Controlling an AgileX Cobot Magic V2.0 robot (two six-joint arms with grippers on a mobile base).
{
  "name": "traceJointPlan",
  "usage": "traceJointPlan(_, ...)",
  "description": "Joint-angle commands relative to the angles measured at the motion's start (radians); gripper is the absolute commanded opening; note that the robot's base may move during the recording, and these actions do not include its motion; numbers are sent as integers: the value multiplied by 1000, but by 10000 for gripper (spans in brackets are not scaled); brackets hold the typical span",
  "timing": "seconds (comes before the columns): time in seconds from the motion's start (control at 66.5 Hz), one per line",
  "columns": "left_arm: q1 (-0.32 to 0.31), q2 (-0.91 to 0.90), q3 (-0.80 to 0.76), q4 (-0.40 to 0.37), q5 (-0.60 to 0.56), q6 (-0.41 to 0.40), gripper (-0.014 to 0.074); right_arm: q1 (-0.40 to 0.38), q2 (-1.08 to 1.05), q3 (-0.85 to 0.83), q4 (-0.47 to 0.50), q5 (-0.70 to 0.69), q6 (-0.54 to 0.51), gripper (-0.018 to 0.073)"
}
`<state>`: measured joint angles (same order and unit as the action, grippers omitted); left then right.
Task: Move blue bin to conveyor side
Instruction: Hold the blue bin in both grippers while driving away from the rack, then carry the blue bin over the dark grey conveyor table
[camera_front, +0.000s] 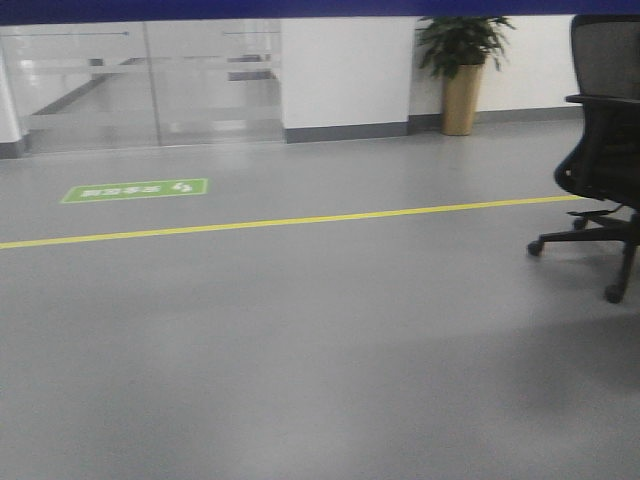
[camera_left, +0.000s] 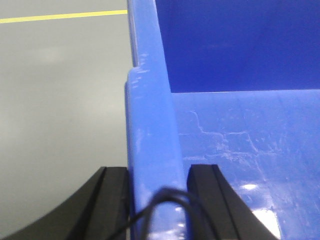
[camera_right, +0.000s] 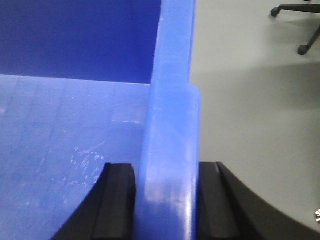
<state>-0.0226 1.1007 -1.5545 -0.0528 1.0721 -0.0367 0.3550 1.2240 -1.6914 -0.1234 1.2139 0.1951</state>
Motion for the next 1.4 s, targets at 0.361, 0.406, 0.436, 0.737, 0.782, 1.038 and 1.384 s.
traceJointPlan(0.361, -2, -21, -20, 22, -94, 18, 4, -3, -21, -16, -78, -93, -21, -73)
traceJointPlan(0.406, -2, -21, -20, 22, -94, 18, 4, -3, -21, -16, -78, -93, -21, -73)
traceJointPlan(0.436, -2, -21, -20, 22, -94, 18, 4, -3, -21, -16, -78, -93, -21, -73)
traceJointPlan(0.737, -2, -21, -20, 22, -94, 18, 4, -3, -21, -16, -78, -93, -21, -73)
traceJointPlan(0.782, -2, -21, -20, 22, -94, 18, 4, -3, -21, -16, -78, -93, -21, -73)
traceJointPlan(1.038, -2, -21, -20, 23, -94, 18, 4, -3, -21, -16, -78, -95, -21, -73)
traceJointPlan(1.384, -2, -21, -20, 40, -96, 18, 4, -3, -21, -16, -78, -95, -21, -73)
